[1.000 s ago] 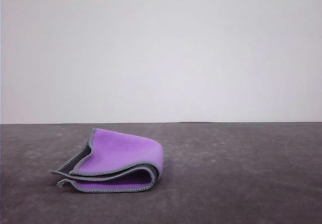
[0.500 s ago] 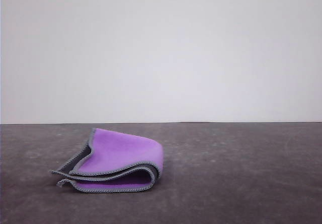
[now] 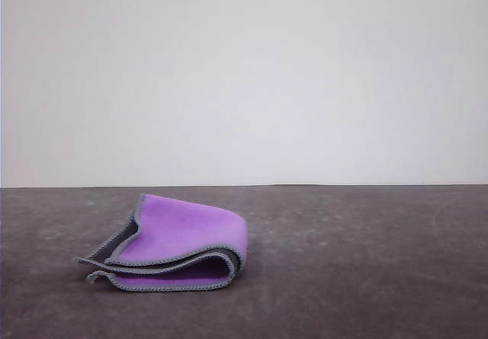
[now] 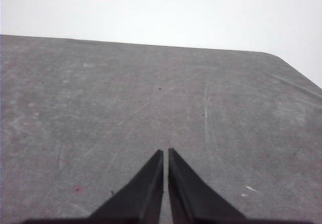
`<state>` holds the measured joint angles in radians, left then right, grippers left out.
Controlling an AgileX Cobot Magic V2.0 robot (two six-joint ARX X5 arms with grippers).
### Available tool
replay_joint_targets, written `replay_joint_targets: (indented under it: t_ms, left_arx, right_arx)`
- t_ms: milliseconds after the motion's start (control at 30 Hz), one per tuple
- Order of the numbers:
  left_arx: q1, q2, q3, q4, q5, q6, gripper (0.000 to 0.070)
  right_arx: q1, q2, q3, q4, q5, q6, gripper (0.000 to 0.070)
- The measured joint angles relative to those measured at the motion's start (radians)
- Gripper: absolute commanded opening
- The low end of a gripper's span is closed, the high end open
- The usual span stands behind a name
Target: Fold clothes
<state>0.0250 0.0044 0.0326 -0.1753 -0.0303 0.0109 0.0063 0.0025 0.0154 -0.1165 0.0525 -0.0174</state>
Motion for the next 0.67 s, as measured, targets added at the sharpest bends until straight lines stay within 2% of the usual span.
replay_joint_targets:
  t_ms: [667]
  left_arx:
    - [0.0,0.0,0.0,0.0,0.0,0.0,0.0]
  right_arx:
    - [0.0,0.0,0.0,0.0,0.0,0.0,0.0015]
